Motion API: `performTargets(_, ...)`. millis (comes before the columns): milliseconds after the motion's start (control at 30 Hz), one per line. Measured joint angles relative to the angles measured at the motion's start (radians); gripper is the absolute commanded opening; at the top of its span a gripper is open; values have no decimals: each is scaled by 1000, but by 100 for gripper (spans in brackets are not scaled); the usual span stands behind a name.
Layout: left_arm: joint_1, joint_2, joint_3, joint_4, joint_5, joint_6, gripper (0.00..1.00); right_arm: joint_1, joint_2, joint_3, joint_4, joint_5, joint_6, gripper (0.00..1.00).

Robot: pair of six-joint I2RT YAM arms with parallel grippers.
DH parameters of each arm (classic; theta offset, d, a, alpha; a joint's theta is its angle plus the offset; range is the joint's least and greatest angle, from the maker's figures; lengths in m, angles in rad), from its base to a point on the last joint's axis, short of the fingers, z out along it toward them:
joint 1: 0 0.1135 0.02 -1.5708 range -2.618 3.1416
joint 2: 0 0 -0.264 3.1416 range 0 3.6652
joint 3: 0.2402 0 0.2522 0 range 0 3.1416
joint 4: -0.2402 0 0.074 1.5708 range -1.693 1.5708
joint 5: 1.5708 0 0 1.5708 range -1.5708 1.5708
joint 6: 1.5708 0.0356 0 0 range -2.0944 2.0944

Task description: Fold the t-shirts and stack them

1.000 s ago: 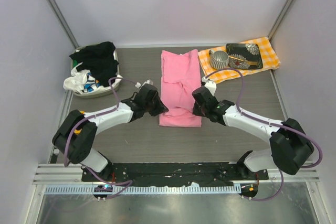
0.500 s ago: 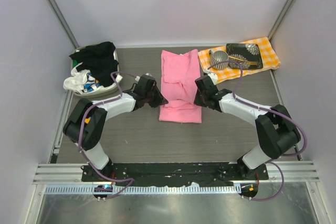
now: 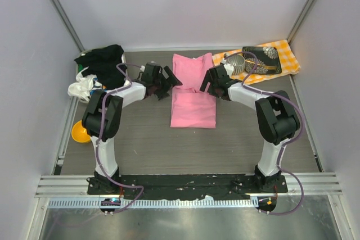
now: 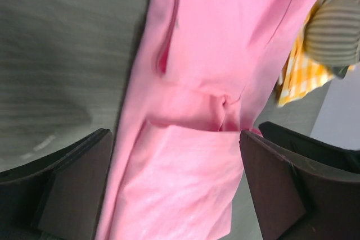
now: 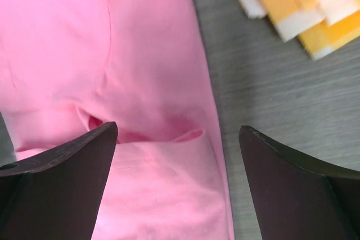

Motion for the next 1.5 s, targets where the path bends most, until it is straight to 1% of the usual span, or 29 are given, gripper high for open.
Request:
performTargets(133, 45, -14, 1, 29, 3, -3, 100, -6, -16, 2, 56, 56, -2, 98)
performTargets(233, 56, -89, -45, 38, 2, -2, 100, 3, -90, -37, 80, 69, -6, 98)
performTargets(267, 51, -137, -88, 53, 1, 0, 100, 10, -127, -62, 87, 71, -8, 98)
performTargets(367, 21, -285, -205, 56, -4, 1, 100, 49, -253, -137, 81, 79, -14, 99)
performTargets(433, -19, -385, -285, 47, -14, 2, 100, 90, -337, -187, 62, 79, -15, 99)
performTargets(600, -124, -505, -418, 13, -42, 4, 100, 177, -471, -305, -2, 82, -10, 96)
performTargets(733, -180, -552, -549, -12, -69, 3, 100, 220, -575, -442, -52, 88, 1, 95)
performTargets(867, -187, -565, -648, -17, -90, 4, 100, 232, -645, -534, -90, 104, 13, 95)
performTargets(967, -187, -561, -662, 21, -94, 3, 100, 232, -680, -573, -100, 116, 19, 94)
performTargets(1133, -187, -506, -660, 132, -82, 0, 100, 232, -698, -605, -103, 119, 27, 94)
performTargets(1200, -187, -481, -655, 174, -75, -2, 94, 232, -703, -612, -105, 119, 29, 94)
performTargets(1233, -187, -467, -651, 193, -73, -4, 86, 232, -705, -613, -107, 120, 31, 94)
performTargets(1300, -187, -438, -642, 227, -70, -9, 76, 232, -709, -616, -106, 122, 32, 94)
performTargets(1333, -187, -420, -638, 246, -68, -13, 67, 232, -711, -618, -106, 122, 33, 94)
performTargets(1400, -187, -391, -632, 275, -65, -21, 59, 232, -714, -623, -106, 122, 34, 94)
performTargets(1433, -187, -376, -631, 286, -64, -26, 49, 232, -714, -626, -106, 122, 35, 94)
performTargets(1500, -186, -355, -626, 304, -61, -32, 39, 232, -714, -629, -106, 122, 38, 94)
